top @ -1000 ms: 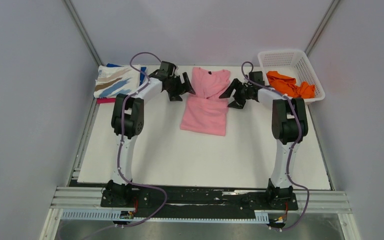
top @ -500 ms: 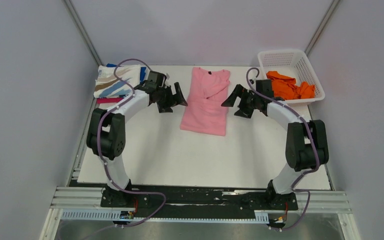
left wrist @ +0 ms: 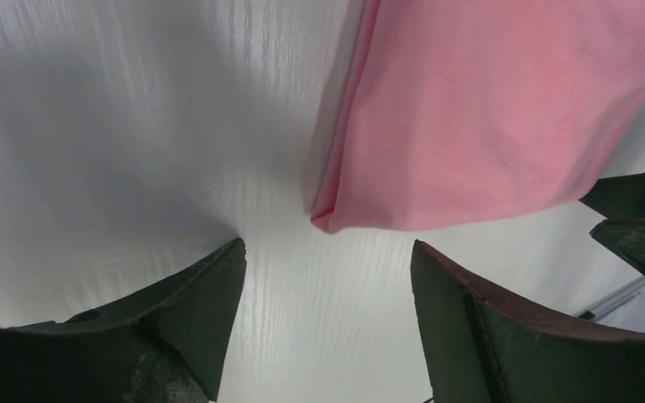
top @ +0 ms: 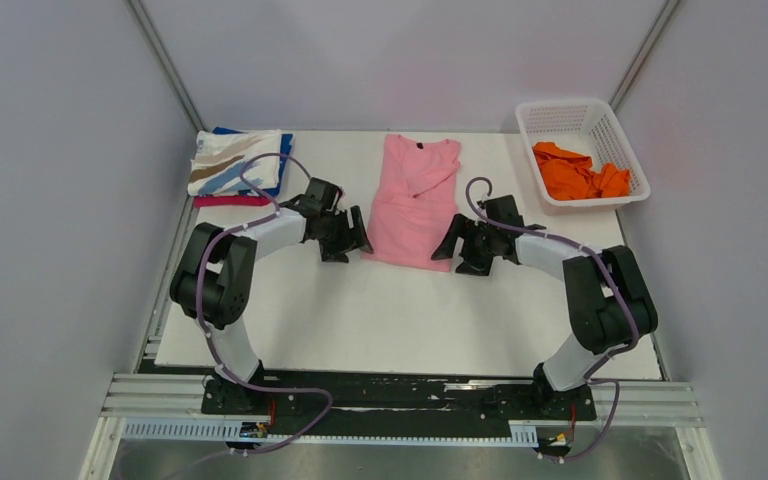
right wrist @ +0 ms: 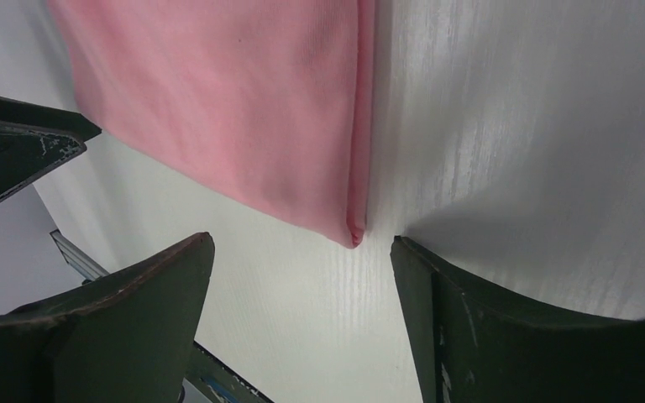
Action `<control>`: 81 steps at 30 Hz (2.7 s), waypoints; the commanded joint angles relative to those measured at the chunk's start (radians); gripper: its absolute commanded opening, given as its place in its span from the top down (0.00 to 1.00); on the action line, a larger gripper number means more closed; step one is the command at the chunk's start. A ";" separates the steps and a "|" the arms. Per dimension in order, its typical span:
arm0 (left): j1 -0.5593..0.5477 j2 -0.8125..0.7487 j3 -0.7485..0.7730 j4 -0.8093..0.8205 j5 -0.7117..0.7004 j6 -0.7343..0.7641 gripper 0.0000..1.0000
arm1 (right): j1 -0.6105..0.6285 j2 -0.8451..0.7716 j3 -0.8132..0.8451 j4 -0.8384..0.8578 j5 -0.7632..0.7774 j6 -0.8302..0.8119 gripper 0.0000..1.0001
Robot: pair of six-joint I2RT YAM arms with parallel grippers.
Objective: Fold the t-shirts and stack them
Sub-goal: Grab one side of the 2/3 rectangular tshirt with both arms, then fold the long partially folded tshirt into a neat square
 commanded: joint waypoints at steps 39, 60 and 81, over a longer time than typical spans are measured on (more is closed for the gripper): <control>-0.109 -0.109 -0.163 -0.093 -0.199 0.002 1.00 | 0.116 -0.097 -0.156 -0.019 0.081 -0.011 1.00; -0.230 -0.867 -0.194 -0.357 -0.260 -0.050 1.00 | 0.107 -0.518 -0.040 -0.407 -0.409 -0.214 1.00; -0.007 -0.277 0.217 -0.141 -0.352 0.069 1.00 | -0.172 -0.065 0.264 -0.176 -0.533 -0.199 1.00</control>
